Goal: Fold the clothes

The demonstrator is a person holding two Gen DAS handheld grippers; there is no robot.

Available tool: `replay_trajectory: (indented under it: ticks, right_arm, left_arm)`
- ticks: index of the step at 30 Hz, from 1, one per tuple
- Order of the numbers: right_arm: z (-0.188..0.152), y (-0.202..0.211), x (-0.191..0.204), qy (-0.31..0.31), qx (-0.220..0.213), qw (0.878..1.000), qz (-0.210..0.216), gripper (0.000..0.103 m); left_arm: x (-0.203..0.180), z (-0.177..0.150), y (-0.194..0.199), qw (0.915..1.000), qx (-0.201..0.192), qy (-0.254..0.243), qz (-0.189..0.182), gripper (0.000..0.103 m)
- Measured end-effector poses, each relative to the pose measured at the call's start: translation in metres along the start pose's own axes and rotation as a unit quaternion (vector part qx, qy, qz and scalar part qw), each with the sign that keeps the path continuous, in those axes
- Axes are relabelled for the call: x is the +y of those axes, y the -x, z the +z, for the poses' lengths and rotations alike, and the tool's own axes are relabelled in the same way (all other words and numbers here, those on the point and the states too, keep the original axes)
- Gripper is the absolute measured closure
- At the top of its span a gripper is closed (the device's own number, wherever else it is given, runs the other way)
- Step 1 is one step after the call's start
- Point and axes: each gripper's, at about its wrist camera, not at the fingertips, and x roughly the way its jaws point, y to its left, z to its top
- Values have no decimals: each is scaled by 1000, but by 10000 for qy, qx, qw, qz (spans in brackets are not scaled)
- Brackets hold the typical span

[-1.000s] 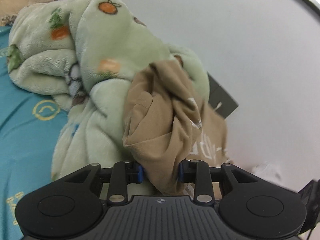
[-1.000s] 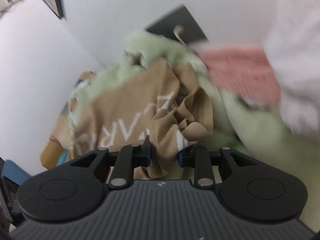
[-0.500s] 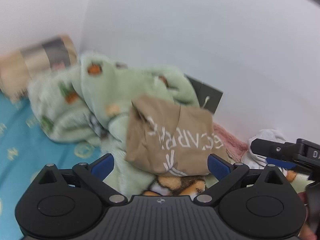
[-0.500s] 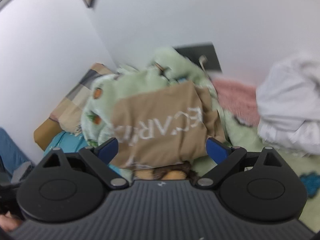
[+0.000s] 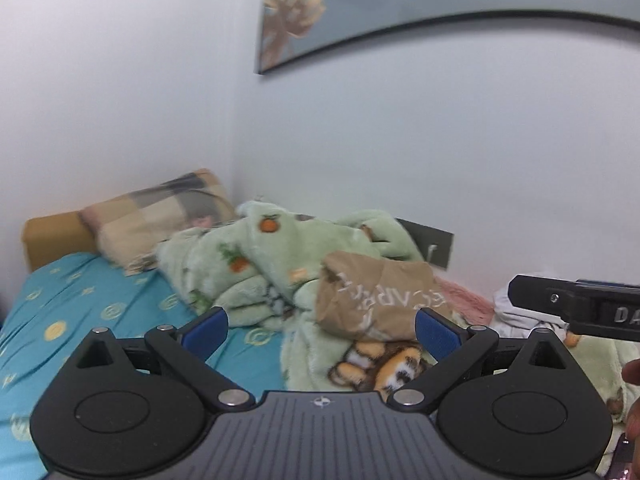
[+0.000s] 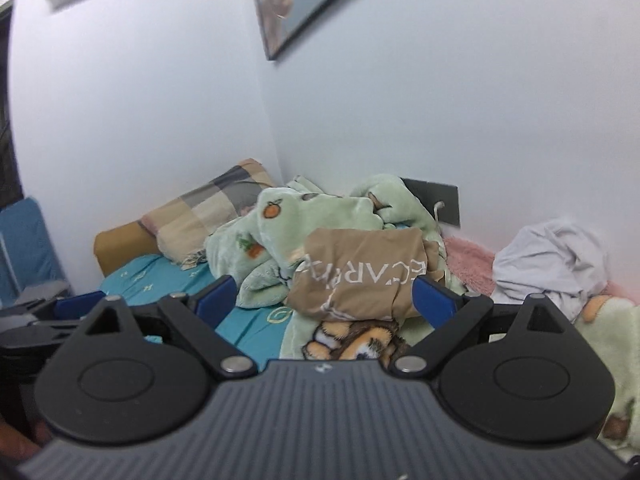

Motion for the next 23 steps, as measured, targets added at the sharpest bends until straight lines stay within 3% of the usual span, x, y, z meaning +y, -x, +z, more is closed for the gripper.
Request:
replay_trajectory:
  ticks: [5,10,14,23]
  right_arm:
    - [-13,28,7,157,-156,9997,82,7]
    - [-22,39,10,122,-207,9997,20,7]
    - [-26,38,7,68,-196,9998,-46,7]
    - [-28,43,10,126,-203,9997,-92,7]
  left_arm:
    - [-3,-13,31,9999,-24,-42,123,2]
    - [1,-3,49,9997,-178,-12,139,2]
    - [3,4,61,9987,-337,-65,378,0]
    - [11,0,68,9993,-259,157,213,0]
